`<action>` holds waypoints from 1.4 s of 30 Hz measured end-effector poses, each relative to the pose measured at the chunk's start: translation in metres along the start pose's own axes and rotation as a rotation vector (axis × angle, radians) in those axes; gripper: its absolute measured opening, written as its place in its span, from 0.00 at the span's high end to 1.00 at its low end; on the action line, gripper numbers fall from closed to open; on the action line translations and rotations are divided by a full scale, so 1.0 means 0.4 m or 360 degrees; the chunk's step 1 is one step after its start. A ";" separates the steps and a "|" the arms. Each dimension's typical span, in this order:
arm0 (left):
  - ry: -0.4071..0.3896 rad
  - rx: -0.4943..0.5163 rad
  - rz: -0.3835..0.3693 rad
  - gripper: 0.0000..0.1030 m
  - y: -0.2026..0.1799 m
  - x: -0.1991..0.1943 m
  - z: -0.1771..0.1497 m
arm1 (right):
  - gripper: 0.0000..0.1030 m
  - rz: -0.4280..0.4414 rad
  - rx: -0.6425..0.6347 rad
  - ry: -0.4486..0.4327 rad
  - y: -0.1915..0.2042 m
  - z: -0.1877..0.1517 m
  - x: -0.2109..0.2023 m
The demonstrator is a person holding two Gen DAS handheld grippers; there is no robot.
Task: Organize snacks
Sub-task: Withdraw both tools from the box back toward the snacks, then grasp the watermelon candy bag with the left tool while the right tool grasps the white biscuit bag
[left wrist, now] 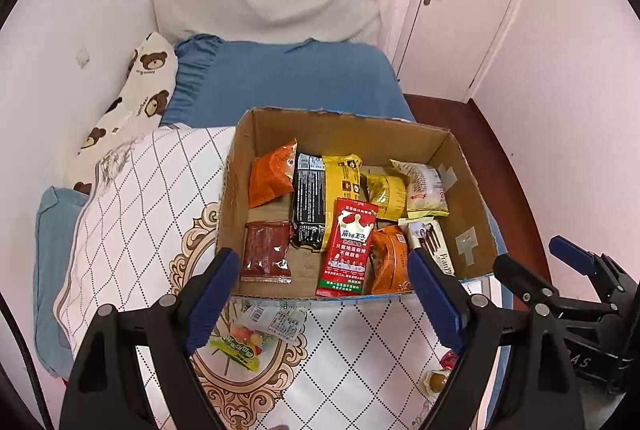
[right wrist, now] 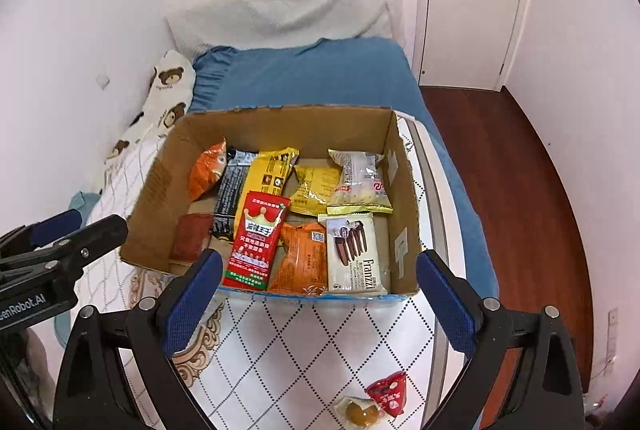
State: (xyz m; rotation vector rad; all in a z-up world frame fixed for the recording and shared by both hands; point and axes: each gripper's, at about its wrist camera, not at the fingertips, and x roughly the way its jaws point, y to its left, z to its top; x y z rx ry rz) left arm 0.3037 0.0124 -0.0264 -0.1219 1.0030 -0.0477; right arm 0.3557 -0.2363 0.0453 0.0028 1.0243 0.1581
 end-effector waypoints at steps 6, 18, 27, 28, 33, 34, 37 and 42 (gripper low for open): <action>0.0011 -0.0033 0.0005 0.16 0.020 -0.014 -0.040 | 0.03 0.0050 0.0036 -0.0009 -0.017 -0.031 -0.039; 0.0360 -0.0234 0.0210 0.16 0.195 0.134 -0.306 | 0.03 0.0156 0.0144 0.0526 -0.045 -0.331 0.212; 0.0564 -0.0296 0.0389 0.16 0.311 0.239 -0.418 | 0.00 -0.0003 0.0124 0.0807 0.024 -0.485 0.482; 0.0571 -0.0293 0.0396 0.16 0.316 0.245 -0.422 | 0.00 -0.0025 0.0132 0.0811 0.026 -0.490 0.491; 0.0536 -0.0213 0.0478 0.16 0.330 0.258 -0.426 | 0.00 -0.0117 0.0119 0.0906 0.042 -0.494 0.528; 0.0511 -0.0186 0.0521 0.16 0.332 0.256 -0.425 | 0.00 -0.0108 0.0153 0.0922 0.041 -0.486 0.521; 0.0425 -0.0106 0.0665 0.16 0.342 0.244 -0.424 | 0.14 0.0070 0.0323 0.0729 0.053 -0.449 0.444; 0.0423 -0.0108 0.0737 0.16 0.402 0.260 -0.436 | 0.14 0.0426 0.0464 0.0349 0.180 -0.388 0.359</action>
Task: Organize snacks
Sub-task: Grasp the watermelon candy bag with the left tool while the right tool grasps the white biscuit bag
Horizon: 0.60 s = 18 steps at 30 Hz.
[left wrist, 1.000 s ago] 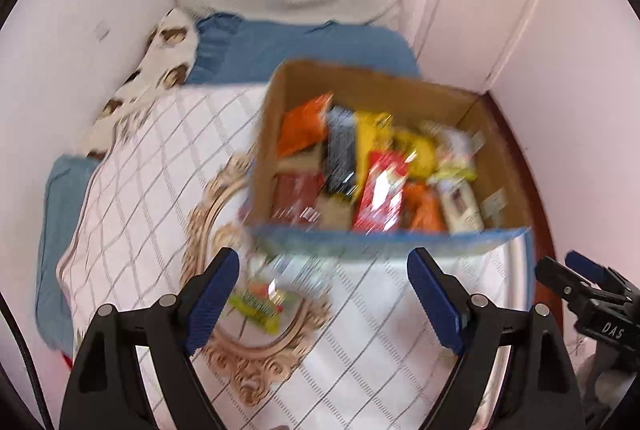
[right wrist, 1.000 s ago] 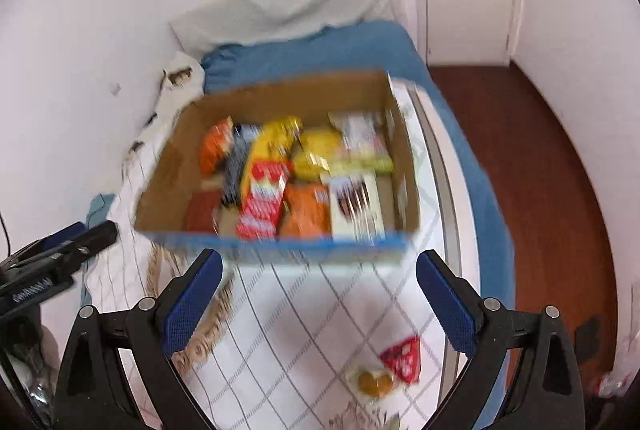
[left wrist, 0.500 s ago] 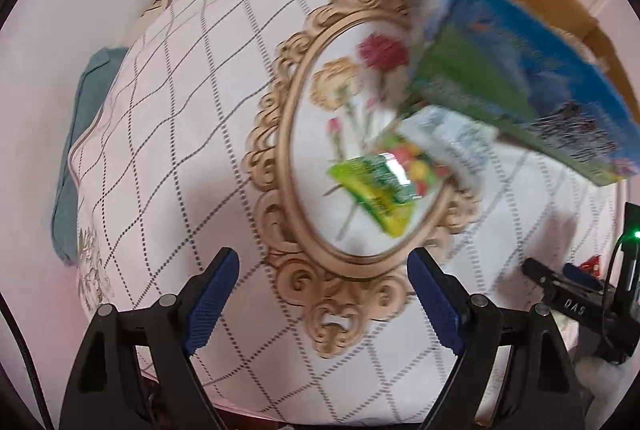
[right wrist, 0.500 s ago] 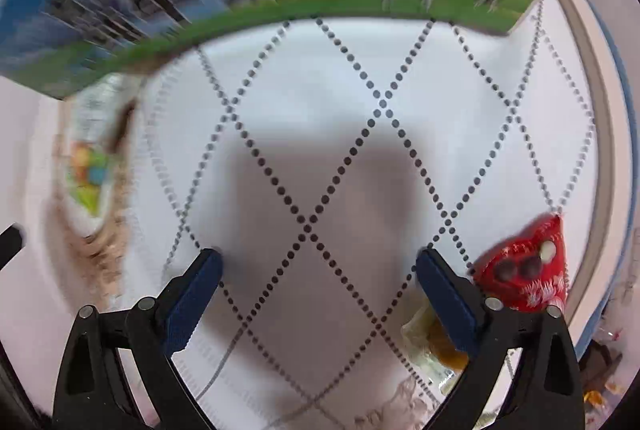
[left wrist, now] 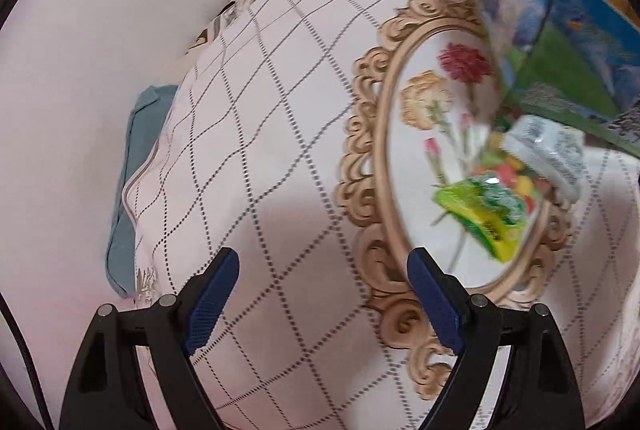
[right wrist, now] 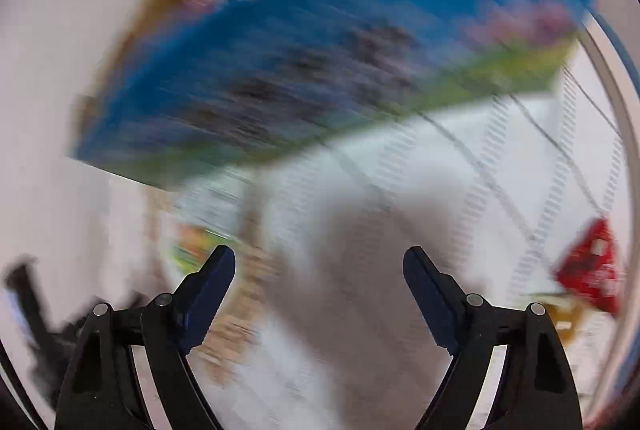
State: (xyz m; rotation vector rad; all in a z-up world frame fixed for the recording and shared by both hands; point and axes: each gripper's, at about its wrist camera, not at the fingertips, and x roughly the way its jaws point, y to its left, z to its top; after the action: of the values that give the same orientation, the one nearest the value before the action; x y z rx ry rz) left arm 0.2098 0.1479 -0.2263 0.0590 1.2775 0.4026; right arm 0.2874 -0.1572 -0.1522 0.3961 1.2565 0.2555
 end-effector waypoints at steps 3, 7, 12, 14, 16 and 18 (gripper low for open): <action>0.0017 -0.0018 0.0018 0.16 0.023 0.030 0.007 | 0.14 -0.0048 -0.0085 -0.0018 0.101 0.004 0.077; 0.0037 -0.0033 0.0059 0.16 0.046 0.052 0.003 | 0.14 -0.0127 0.0047 0.0024 0.157 -0.001 0.184; 0.0053 -0.0027 0.0058 0.16 0.057 0.062 0.002 | 0.34 -0.0283 0.0039 -0.0024 0.190 -0.016 0.230; 0.0044 -0.0019 0.0043 0.16 0.058 0.059 0.001 | 0.40 -0.0278 -0.0014 -0.0007 0.181 -0.025 0.223; 0.0037 -0.0004 0.0017 0.16 0.052 0.054 0.006 | 0.45 -0.0276 -0.0070 0.0018 0.178 -0.037 0.216; 0.0025 0.0018 -0.0016 0.16 0.035 0.040 0.018 | 0.46 -0.0280 -0.0097 0.0062 0.153 -0.059 0.194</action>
State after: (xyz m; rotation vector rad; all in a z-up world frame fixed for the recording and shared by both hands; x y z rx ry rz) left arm 0.2166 0.1673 -0.2351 0.0591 1.2954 0.3881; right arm 0.2896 -0.0672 -0.1995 0.2274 1.3099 0.1518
